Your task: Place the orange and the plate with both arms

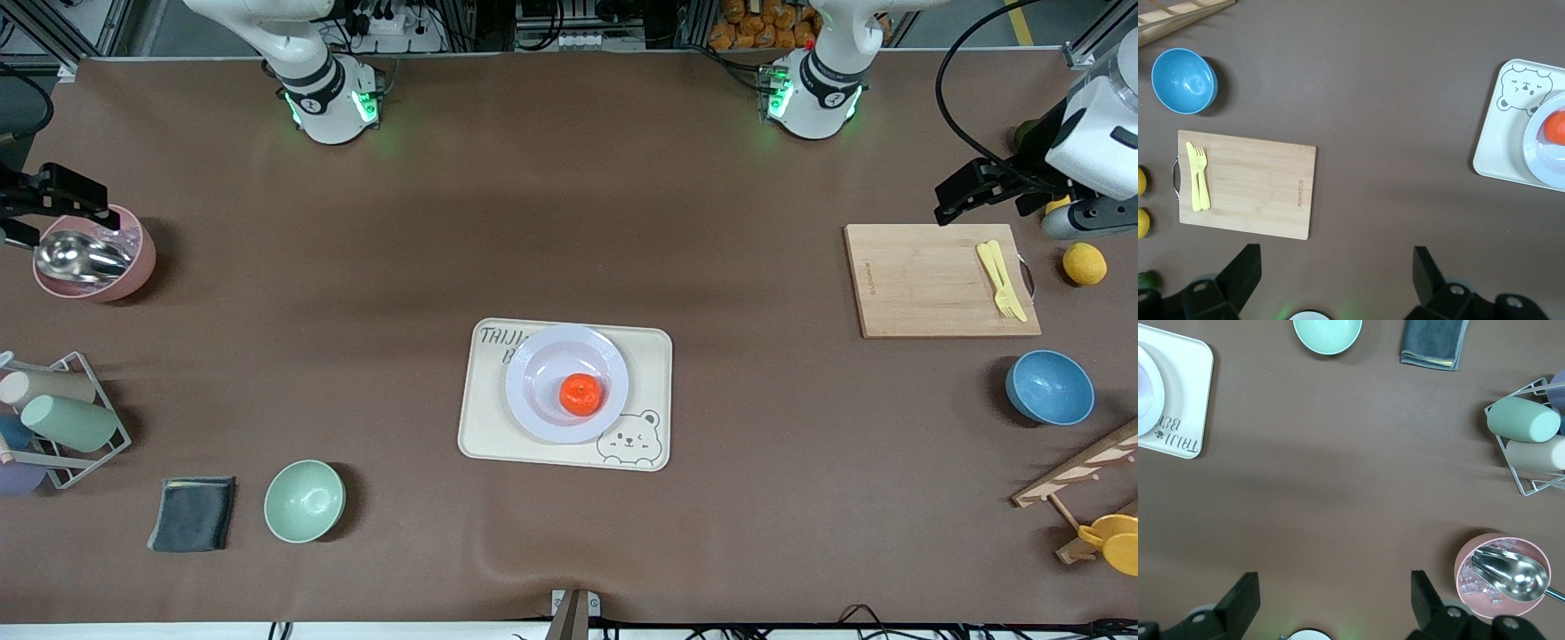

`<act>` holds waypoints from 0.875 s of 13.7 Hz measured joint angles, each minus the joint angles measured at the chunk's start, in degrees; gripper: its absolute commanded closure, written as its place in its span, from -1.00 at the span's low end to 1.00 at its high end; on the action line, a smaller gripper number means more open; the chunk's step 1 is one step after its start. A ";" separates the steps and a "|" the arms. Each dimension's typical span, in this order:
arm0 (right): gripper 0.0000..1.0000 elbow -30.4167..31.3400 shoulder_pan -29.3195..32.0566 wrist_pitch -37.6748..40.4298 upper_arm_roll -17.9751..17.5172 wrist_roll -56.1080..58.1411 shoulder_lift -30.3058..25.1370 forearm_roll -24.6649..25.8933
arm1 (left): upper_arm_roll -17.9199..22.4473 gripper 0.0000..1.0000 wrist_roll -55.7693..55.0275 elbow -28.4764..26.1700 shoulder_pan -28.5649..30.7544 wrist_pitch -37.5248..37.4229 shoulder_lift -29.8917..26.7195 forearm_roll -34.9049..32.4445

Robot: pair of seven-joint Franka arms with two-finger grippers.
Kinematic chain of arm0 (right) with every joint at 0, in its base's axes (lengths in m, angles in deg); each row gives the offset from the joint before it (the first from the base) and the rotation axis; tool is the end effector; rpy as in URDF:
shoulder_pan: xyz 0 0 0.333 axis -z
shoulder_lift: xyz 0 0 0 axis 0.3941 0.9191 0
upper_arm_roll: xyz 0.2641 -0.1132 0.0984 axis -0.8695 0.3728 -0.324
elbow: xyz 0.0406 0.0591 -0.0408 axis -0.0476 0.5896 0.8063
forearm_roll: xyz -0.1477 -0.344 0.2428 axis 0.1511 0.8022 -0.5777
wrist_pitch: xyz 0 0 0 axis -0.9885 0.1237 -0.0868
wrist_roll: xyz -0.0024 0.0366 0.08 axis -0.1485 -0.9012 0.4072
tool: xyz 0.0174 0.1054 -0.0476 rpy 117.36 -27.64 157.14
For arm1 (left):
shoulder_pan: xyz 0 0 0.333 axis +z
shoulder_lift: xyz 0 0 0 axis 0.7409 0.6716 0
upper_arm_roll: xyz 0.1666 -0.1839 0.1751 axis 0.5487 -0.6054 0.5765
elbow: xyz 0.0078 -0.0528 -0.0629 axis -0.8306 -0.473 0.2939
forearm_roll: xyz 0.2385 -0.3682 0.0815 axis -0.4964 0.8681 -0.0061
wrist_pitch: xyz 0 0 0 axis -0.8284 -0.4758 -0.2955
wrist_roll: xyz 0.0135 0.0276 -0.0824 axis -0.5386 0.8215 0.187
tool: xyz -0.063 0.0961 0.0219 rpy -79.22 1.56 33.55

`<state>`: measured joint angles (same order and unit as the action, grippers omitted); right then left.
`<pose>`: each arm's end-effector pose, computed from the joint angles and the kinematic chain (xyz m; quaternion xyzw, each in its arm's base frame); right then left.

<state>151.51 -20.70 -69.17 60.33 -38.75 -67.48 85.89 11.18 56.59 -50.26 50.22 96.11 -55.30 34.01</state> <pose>0.6080 -0.0432 0.6198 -0.9942 -0.0961 0.0449 0.0177 0.5911 -0.0777 0.6265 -0.9981 -0.0597 0.0169 0.0064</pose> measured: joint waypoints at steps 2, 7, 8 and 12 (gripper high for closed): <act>-1.00 -0.15 0.00 0.00 0.00 -0.36 -0.02 0.16 | 0.01 -1.00 0.01 0.01 0.00 0.00 -0.01 0.00; -1.00 -0.21 0.01 0.74 0.10 -1.79 -0.36 0.17 | 0.08 -1.00 0.92 0.01 0.02 0.00 -0.01 0.00; -1.00 -0.21 0.02 0.78 0.15 -1.85 -0.39 0.17 | 0.13 -1.00 1.31 0.01 0.05 0.00 -0.01 0.00; -1.00 0.03 0.03 0.94 0.16 -2.12 -0.38 0.17 | 0.19 -1.00 1.57 0.31 0.09 0.06 -0.01 0.00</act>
<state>151.54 -20.67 -68.23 60.49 -40.86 -67.86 86.06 11.37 58.16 -49.95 50.31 96.17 -55.30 34.01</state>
